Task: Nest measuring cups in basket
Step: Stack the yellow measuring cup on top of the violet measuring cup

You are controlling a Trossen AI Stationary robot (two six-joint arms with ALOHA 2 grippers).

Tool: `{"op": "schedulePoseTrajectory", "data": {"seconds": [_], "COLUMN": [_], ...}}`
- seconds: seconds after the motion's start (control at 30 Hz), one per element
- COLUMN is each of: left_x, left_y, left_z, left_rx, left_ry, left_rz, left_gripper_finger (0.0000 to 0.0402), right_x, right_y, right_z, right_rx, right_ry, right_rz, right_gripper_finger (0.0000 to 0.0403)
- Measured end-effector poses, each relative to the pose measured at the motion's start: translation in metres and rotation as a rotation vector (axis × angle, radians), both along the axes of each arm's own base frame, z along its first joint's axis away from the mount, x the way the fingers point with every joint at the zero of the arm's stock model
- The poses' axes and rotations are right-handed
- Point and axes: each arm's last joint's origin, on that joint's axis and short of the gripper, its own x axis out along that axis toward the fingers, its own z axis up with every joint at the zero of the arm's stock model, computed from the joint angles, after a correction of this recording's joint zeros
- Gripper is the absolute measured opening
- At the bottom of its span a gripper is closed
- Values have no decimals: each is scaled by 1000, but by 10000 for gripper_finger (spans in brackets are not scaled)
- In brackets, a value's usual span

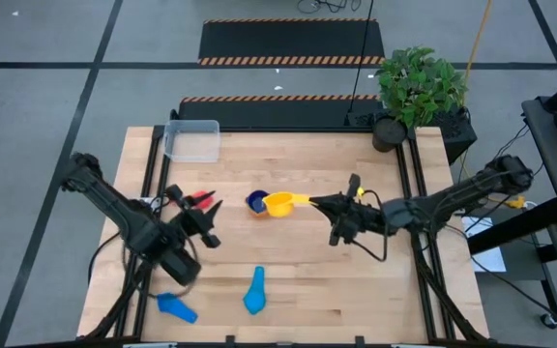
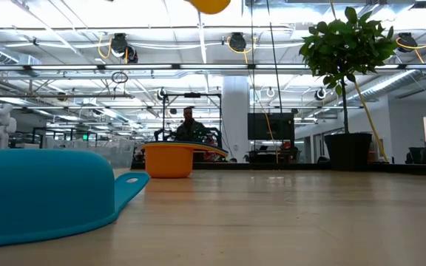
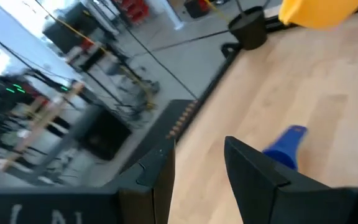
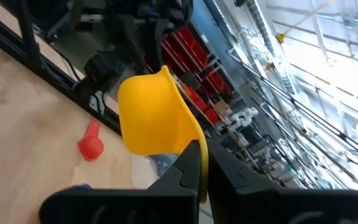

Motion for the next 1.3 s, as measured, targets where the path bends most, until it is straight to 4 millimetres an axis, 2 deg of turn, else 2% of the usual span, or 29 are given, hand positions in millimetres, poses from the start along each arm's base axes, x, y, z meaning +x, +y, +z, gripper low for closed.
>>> {"op": "schedulePoseTrajectory", "data": {"seconds": [0.13,0.23,0.3,0.4,0.67,0.8,0.97,1.13,1.3], "left_x": [-7,-1,2,4,-5,-7,-5,-5,-4], "left_y": [15,22,28,42,77,84,89,94,96], "left_z": [-5,-7,-11,-12,-20,-18,-16,-16,-16], "left_rx": [-132,-194,-173,-128,-169,-176,-154,-146,-134], "left_ry": [-29,-44,-51,-111,-176,-202,-208,-203,-195], "left_rz": [-88,-251,-366,-443,-377,-346,-328,-306,-298], "left_gripper_finger": [139,124,109,89,65,65,65,65,65], "right_x": [8,16,24,36,66,79,90,94,95], "right_y": [-16,-29,-38,-49,-66,-71,-75,-79,-81], "right_z": [-2,-7,-12,-23,-65,-87,-113,-129,-134], "right_rx": [19,32,30,9,-220,-301,-310,-307,-295], "right_ry": [-6,6,2,25,154,181,208,241,254], "right_rz": [64,96,98,79,16,34,38,30,26], "right_gripper_finger": [0,0,0,0,0,0,0,0,0]}}
